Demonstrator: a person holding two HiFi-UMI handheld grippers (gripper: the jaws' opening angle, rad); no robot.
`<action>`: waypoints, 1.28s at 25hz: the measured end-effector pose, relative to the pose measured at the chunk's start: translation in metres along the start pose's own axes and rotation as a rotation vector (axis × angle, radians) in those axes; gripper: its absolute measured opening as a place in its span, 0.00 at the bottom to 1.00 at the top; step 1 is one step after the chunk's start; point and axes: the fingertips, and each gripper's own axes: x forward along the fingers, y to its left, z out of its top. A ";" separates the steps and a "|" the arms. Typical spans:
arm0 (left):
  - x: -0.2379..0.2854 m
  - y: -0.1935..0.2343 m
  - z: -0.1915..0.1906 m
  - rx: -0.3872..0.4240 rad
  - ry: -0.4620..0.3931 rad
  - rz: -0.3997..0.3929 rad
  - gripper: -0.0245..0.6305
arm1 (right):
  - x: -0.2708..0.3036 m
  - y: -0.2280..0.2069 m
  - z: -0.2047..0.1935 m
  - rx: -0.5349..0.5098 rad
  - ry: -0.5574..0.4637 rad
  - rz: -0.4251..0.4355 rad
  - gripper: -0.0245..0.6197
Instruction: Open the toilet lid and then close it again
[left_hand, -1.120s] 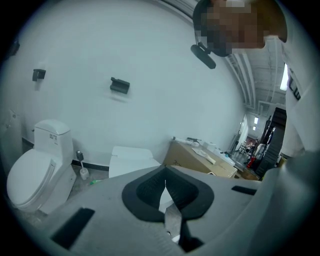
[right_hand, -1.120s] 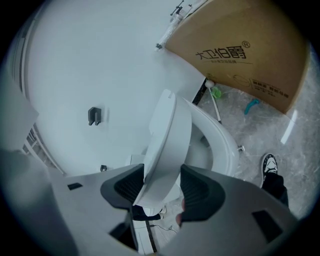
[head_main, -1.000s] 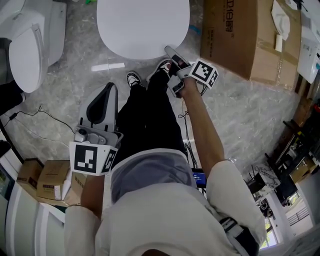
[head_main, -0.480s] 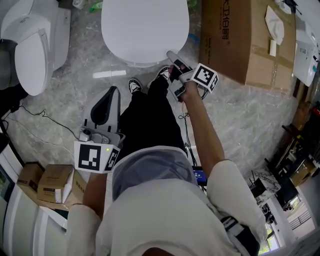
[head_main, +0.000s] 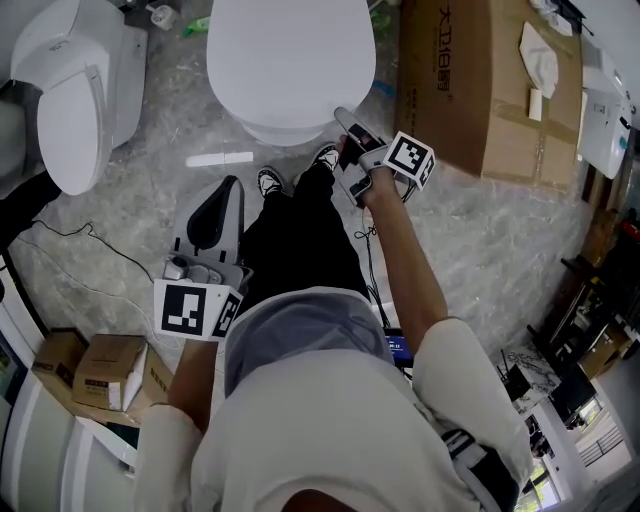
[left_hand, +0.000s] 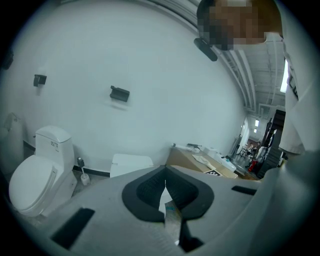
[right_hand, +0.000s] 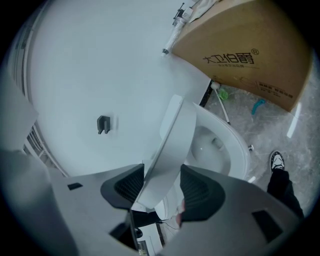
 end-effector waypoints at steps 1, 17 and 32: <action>0.000 0.000 0.002 -0.001 -0.003 0.001 0.05 | 0.000 0.003 0.001 0.002 -0.002 0.003 0.39; -0.005 -0.006 0.021 -0.021 -0.035 0.037 0.05 | -0.001 0.042 0.020 0.016 0.006 0.069 0.39; -0.002 -0.024 0.036 -0.021 -0.057 0.039 0.05 | 0.002 0.104 0.057 -0.058 0.032 0.150 0.37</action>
